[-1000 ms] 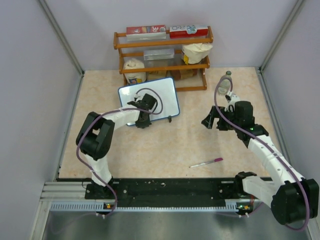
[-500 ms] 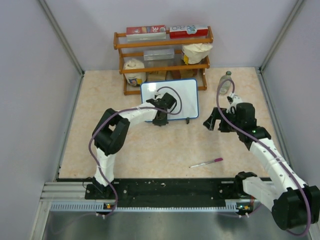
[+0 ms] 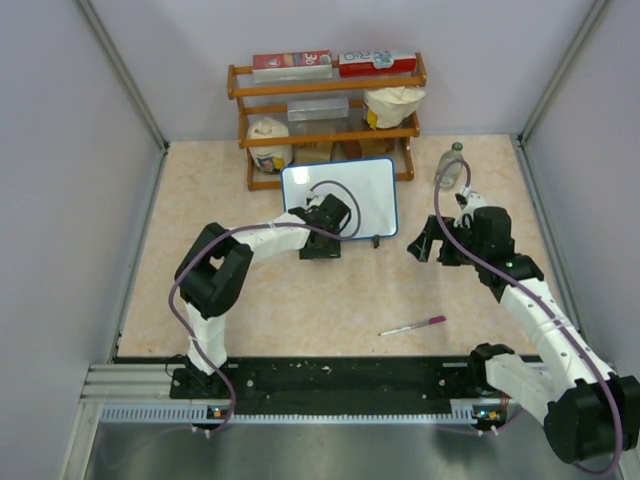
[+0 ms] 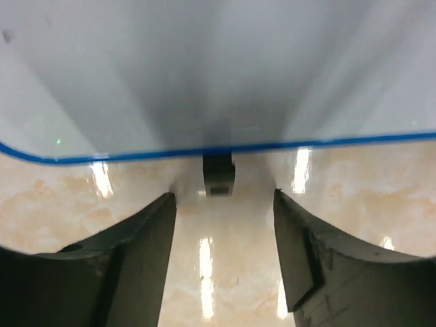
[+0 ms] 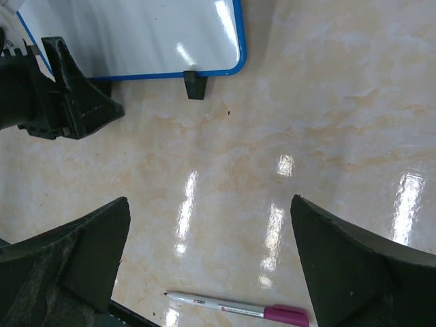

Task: Write a sentence on the whiteboard
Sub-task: Move the whiteboard stand to the center of the board, then pick up the whiteboard marker from the center of the board, then pass from the left arm to the right, then pass from the right arm to the left, then pass from the left arm to the right

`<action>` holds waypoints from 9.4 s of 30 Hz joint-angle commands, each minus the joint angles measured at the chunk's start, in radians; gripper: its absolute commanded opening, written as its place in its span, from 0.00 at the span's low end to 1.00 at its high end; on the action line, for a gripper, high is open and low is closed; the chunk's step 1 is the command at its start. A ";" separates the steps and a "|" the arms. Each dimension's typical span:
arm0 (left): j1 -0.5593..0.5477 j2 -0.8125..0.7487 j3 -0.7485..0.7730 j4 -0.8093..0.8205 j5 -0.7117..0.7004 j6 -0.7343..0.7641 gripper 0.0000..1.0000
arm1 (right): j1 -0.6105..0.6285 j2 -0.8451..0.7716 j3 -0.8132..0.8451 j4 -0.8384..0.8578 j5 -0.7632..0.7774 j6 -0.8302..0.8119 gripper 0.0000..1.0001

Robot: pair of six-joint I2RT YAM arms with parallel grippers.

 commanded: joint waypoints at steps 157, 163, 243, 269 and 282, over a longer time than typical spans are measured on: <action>-0.083 -0.614 -0.299 0.402 0.839 0.324 0.00 | 0.221 -0.005 -0.004 0.582 -0.276 0.573 0.00; -0.083 -0.656 -0.268 0.344 0.797 0.344 0.00 | 0.221 -0.028 0.034 0.502 -0.265 0.514 0.66; -0.118 -0.621 -0.009 0.034 1.107 0.517 0.00 | 0.242 0.014 0.073 0.651 -0.801 0.517 0.23; -0.118 -0.633 -0.023 0.028 1.072 0.528 0.00 | 0.248 -0.006 0.059 0.590 -0.822 0.468 0.00; -0.089 -0.693 -0.103 0.068 0.805 0.476 0.76 | 0.248 -0.025 0.099 0.320 -0.600 0.307 0.00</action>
